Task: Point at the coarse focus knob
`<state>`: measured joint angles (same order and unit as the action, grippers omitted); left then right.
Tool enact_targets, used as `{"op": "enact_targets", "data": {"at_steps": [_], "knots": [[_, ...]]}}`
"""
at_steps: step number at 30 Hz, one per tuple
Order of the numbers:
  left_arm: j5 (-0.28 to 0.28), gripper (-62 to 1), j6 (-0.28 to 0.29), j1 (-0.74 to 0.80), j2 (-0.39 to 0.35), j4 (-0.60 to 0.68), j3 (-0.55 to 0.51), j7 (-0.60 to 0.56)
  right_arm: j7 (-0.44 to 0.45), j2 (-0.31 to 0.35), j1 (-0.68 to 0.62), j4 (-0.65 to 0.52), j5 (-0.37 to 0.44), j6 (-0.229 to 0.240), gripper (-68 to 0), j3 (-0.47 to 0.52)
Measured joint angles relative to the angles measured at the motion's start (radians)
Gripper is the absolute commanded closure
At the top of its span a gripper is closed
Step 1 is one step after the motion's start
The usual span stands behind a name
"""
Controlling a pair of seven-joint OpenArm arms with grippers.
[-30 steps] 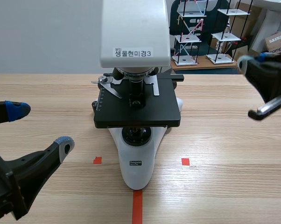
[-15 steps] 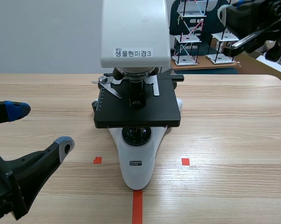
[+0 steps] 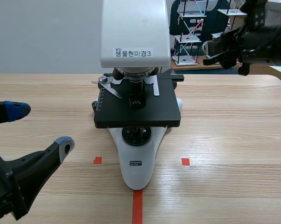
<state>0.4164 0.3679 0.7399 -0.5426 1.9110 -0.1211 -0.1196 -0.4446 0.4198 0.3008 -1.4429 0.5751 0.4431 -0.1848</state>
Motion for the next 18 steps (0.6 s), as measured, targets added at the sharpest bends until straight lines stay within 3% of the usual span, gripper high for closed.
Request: {"op": "enact_targets", "data": {"at_steps": [9,14,18], "knots": [[0.000,-62.3,0.000,0.000,0.000,0.000,0.000,0.000,-0.129,-0.044,0.132,0.079,0.004,0.070,0.0,-0.075],[0.000,-62.3,0.000,0.000,0.000,0.000,0.000,0.000,-0.214,-0.043,0.187,0.077,0.048,0.070,0.1,-0.091],[0.000,-62.3,0.000,0.000,0.000,0.000,0.000,0.000,-0.216,-0.043,0.209,0.069,0.088,0.070,0.1,-0.092]]}}
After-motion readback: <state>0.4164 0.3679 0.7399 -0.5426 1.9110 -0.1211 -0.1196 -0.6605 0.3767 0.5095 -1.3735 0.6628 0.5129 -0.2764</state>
